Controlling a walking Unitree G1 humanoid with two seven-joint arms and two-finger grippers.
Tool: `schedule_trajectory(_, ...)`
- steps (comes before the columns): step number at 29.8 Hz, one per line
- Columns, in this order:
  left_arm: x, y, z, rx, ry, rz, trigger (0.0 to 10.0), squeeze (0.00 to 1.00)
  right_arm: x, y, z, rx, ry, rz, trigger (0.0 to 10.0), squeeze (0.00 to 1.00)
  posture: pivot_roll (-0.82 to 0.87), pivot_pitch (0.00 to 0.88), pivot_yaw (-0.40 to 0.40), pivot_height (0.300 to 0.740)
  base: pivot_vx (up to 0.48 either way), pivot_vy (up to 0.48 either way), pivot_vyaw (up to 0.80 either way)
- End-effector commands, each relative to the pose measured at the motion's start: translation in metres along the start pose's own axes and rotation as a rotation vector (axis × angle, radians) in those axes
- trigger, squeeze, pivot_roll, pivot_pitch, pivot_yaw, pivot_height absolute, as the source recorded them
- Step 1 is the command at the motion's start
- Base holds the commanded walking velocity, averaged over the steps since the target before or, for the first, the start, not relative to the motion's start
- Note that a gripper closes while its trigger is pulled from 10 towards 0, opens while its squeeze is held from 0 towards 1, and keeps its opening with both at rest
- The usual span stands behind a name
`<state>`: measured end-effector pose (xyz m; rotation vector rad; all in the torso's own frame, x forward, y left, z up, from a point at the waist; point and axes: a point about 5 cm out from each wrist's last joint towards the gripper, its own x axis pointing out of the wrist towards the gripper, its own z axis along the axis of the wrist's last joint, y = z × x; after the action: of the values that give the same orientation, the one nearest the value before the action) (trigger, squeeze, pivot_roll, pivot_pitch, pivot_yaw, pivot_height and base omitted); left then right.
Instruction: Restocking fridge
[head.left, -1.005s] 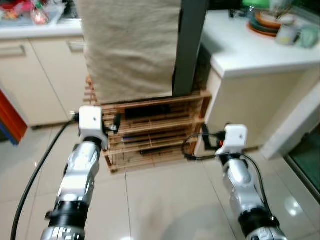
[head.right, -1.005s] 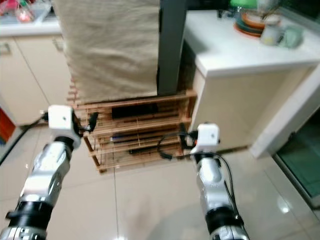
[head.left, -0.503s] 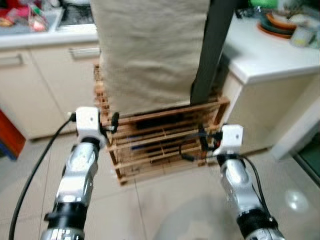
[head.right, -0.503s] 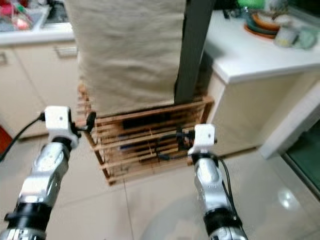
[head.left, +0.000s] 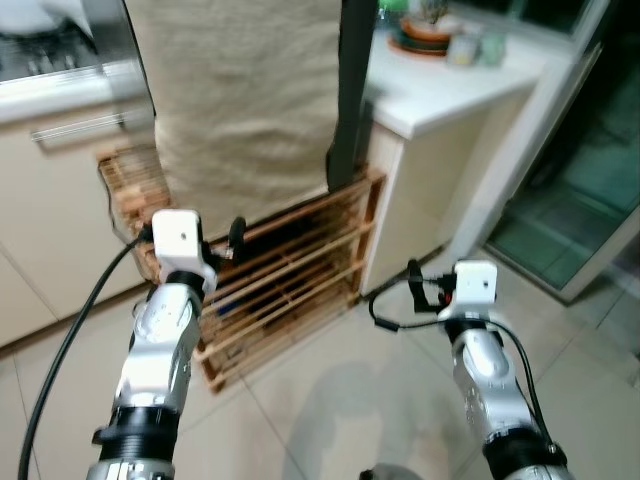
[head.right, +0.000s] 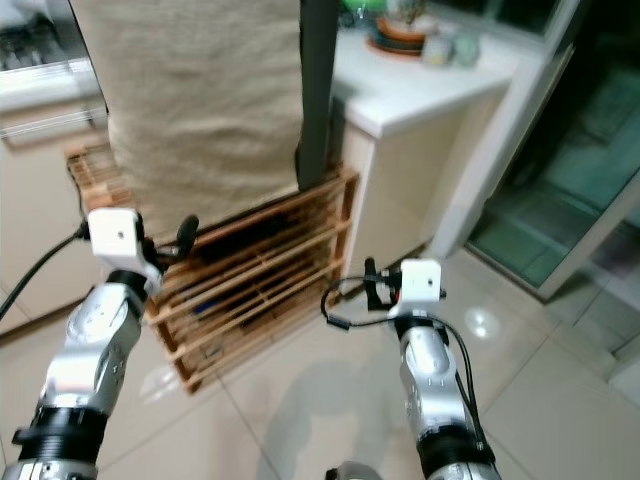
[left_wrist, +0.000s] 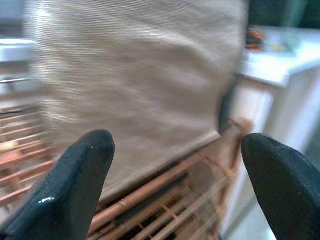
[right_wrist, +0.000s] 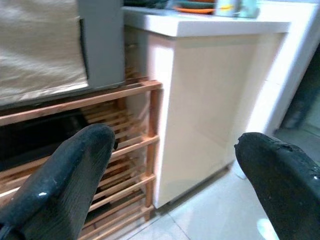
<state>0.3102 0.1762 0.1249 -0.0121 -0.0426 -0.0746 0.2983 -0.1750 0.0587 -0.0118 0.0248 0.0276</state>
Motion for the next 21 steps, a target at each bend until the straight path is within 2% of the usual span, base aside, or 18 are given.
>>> schedule_trajectory(1, 0.001, 0.003, 0.000, 0.018, 0.005, 0.004, 10.0, 0.00, -0.003, -0.002, -0.003, 0.012, 0.008, -0.016, 10.0, 0.00, -0.14, 0.000, 0.011, 0.740, 0.000, 0.454, -0.76)
schedule_trajectory(16, 0.000, 0.022, -0.006, 0.046, 0.046, 0.072, 10.0, 0.00, -0.002, -0.001, -0.002, 0.015, 0.002, -0.018, 10.0, 0.00, -0.13, 0.000, 0.002, 0.740, 0.000, 0.466, -0.75)
schedule_trajectory(21, -0.004, 0.022, 0.006, 0.010, -0.047, 0.056, 10.0, 0.00, -0.002, 0.000, -0.002, 0.011, 0.003, -0.009, 10.0, 0.00, -0.12, 0.000, -0.004, 0.740, 0.000, 0.462, -0.74)
